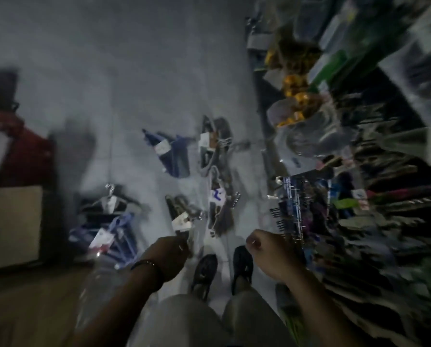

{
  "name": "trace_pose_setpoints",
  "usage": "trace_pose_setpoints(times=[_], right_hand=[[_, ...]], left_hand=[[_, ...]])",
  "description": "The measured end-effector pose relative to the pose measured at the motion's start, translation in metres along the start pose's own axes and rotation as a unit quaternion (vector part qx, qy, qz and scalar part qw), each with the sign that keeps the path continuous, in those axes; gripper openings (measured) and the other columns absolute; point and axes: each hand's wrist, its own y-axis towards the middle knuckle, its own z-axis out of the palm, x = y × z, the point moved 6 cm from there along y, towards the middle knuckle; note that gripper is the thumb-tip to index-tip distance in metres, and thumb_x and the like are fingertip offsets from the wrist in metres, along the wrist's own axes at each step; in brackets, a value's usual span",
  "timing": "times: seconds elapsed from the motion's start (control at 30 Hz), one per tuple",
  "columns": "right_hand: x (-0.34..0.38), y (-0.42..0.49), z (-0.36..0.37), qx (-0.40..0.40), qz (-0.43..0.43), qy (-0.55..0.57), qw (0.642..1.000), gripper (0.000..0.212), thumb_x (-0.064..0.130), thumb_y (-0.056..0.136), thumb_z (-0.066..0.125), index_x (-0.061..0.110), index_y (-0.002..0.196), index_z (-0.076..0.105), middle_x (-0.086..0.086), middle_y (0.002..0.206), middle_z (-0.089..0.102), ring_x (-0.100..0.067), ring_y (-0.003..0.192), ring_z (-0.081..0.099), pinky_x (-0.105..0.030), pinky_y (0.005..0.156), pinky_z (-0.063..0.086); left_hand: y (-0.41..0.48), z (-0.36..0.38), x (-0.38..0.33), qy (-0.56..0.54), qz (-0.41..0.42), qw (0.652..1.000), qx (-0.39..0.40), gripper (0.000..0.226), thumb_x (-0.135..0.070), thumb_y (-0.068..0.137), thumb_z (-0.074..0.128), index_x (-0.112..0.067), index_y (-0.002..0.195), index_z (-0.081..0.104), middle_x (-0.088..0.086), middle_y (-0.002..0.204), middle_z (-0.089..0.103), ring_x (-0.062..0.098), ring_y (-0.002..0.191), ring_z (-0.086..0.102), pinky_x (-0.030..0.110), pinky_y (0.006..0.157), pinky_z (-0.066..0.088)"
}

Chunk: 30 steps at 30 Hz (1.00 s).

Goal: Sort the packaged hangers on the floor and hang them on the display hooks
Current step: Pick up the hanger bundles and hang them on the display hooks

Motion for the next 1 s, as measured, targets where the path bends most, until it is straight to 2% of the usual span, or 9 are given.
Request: trace_pose_setpoints(times=[0.2, 0.3, 0.47, 0.53, 0.6, 0.7, 0.83, 0.93, 1.0], right_hand=[[-0.024, 0.103, 0.037, 0.092, 0.015, -0.022, 0.995, 0.013, 0.037, 0.1, 0.06, 0.026, 0.095, 0.064, 0.003, 0.1, 0.069, -0.013, 0.087, 0.065, -0.028, 0.067, 0.049], [-0.041, 0.16, 0.062, 0.108, 0.038, -0.022, 0.993, 0.015, 0.036, 0.099, 0.06, 0.023, 0.094, 0.066, 0.0, 0.101, 0.07, -0.018, 0.092, 0.066, -0.033, 0.079, 0.056], [-0.1, 0.267, 0.131, 0.142, 0.104, -0.019, 0.984, 0.02, 0.032, 0.097, 0.06, 0.014, 0.1, 0.069, -0.003, 0.103, 0.069, -0.022, 0.095, 0.065, -0.033, 0.082, 0.054], [-0.13, 0.314, 0.167, 0.146, 0.137, 0.004, 0.98, 0.023, 0.031, 0.097, 0.06, 0.01, 0.096, 0.069, -0.008, 0.097, 0.072, -0.025, 0.091, 0.068, -0.032, 0.077, 0.053], [-0.158, 0.364, 0.206, 0.148, 0.171, 0.041, 0.973, 0.029, 0.037, 0.095, 0.06, 0.01, 0.093, 0.068, -0.011, 0.092, 0.074, -0.028, 0.084, 0.07, -0.036, 0.076, 0.059], [-0.181, 0.435, 0.248, 0.105, 0.211, 0.119, 0.964, 0.049, 0.052, 0.086, 0.065, 0.014, 0.116, 0.063, -0.011, 0.1, 0.072, -0.023, 0.077, 0.068, -0.031, 0.06, 0.058], [-0.184, 0.509, 0.293, 0.058, 0.215, 0.194, 0.955, 0.047, 0.055, 0.094, 0.064, 0.02, 0.127, 0.063, -0.001, 0.108, 0.068, -0.012, 0.083, 0.063, -0.025, 0.063, 0.047], [-0.189, 0.541, 0.325, 0.022, 0.219, 0.209, 0.953, 0.044, 0.045, 0.096, 0.065, 0.02, 0.132, 0.065, -0.002, 0.119, 0.072, -0.023, 0.098, 0.07, -0.032, 0.085, 0.057], [-0.193, 0.548, 0.334, -0.022, 0.229, 0.202, 0.952, 0.045, 0.038, 0.098, 0.065, 0.021, 0.139, 0.062, -0.004, 0.129, 0.07, -0.031, 0.11, 0.069, -0.032, 0.089, 0.054]], left_hand=[[0.036, 0.053, 0.023, -0.083, -0.1, 0.991, -0.005, 0.02, -0.037, 0.102, 0.054, -0.028, 0.112, 0.069, -0.004, 0.111, 0.074, 0.019, 0.101, 0.068, 0.027, 0.082, 0.051], [0.072, 0.091, 0.038, -0.138, -0.128, 0.982, 0.013, 0.019, -0.034, 0.102, 0.056, -0.027, 0.111, 0.07, -0.003, 0.108, 0.075, 0.016, 0.097, 0.067, 0.023, 0.078, 0.049], [0.182, 0.161, 0.063, -0.197, -0.15, 0.968, 0.043, 0.022, -0.032, 0.104, 0.054, -0.024, 0.121, 0.065, -0.001, 0.116, 0.071, 0.009, 0.087, 0.059, 0.007, 0.059, 0.037], [0.247, 0.193, 0.075, -0.195, -0.144, 0.968, 0.06, 0.022, -0.03, 0.105, 0.052, -0.022, 0.125, 0.058, 0.002, 0.118, 0.069, 0.012, 0.089, 0.061, 0.013, 0.065, 0.045], [0.314, 0.227, 0.089, -0.2, -0.145, 0.966, 0.08, 0.031, -0.029, 0.102, 0.056, -0.021, 0.132, 0.056, 0.004, 0.129, 0.066, 0.02, 0.107, 0.065, 0.028, 0.087, 0.056], [0.412, 0.268, 0.107, -0.235, -0.158, 0.957, 0.058, 0.051, -0.033, 0.1, 0.062, -0.02, 0.147, 0.047, 0.006, 0.142, 0.059, 0.026, 0.128, 0.057, 0.035, 0.107, 0.047], [0.506, 0.306, 0.113, -0.318, -0.163, 0.934, 0.017, 0.06, -0.044, 0.097, 0.062, -0.023, 0.15, 0.043, 0.007, 0.139, 0.059, 0.03, 0.126, 0.058, 0.037, 0.1, 0.048], [0.545, 0.339, 0.118, -0.35, -0.154, 0.924, 0.028, 0.054, -0.047, 0.092, 0.064, -0.033, 0.141, 0.048, -0.001, 0.123, 0.064, 0.029, 0.114, 0.065, 0.046, 0.097, 0.056], [0.555, 0.353, 0.12, -0.358, -0.145, 0.922, 0.004, 0.054, -0.043, 0.086, 0.069, -0.034, 0.136, 0.05, -0.005, 0.118, 0.066, 0.024, 0.107, 0.065, 0.041, 0.093, 0.055]])
